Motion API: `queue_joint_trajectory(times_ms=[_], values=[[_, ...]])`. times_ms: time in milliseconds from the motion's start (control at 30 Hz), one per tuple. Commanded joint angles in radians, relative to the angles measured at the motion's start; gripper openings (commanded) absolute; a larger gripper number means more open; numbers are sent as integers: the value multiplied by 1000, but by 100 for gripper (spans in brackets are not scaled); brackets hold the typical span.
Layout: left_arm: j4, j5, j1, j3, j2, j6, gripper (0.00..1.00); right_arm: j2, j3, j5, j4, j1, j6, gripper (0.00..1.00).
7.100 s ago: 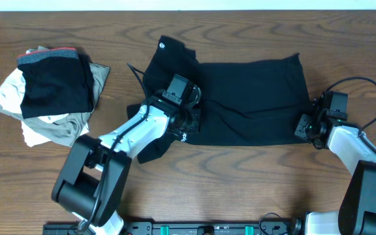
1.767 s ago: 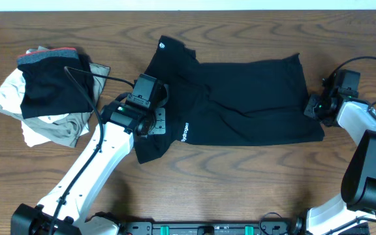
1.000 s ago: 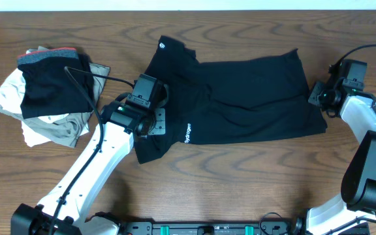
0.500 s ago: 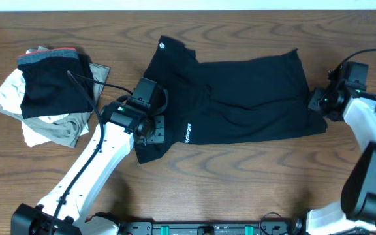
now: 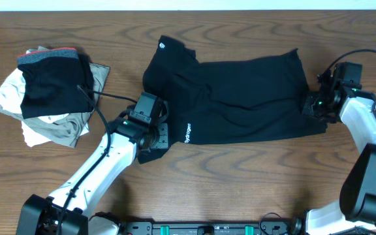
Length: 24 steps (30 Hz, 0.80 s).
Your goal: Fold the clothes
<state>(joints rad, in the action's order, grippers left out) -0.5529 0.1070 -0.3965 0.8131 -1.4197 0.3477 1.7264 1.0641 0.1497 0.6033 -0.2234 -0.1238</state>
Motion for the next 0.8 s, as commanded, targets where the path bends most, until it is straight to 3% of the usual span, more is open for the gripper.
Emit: queue_joint_trajectory(times_ms=[0,467,767], values=[[42,17,0,-41,-6,14,50,35,1,8,3,3,17,31],[251,12,16,-207,-9,13,50,92,1,-4,18,2,18,32],[273,-72,169,-239,-111,13,50,92,1,-45,41,2,18,35]])
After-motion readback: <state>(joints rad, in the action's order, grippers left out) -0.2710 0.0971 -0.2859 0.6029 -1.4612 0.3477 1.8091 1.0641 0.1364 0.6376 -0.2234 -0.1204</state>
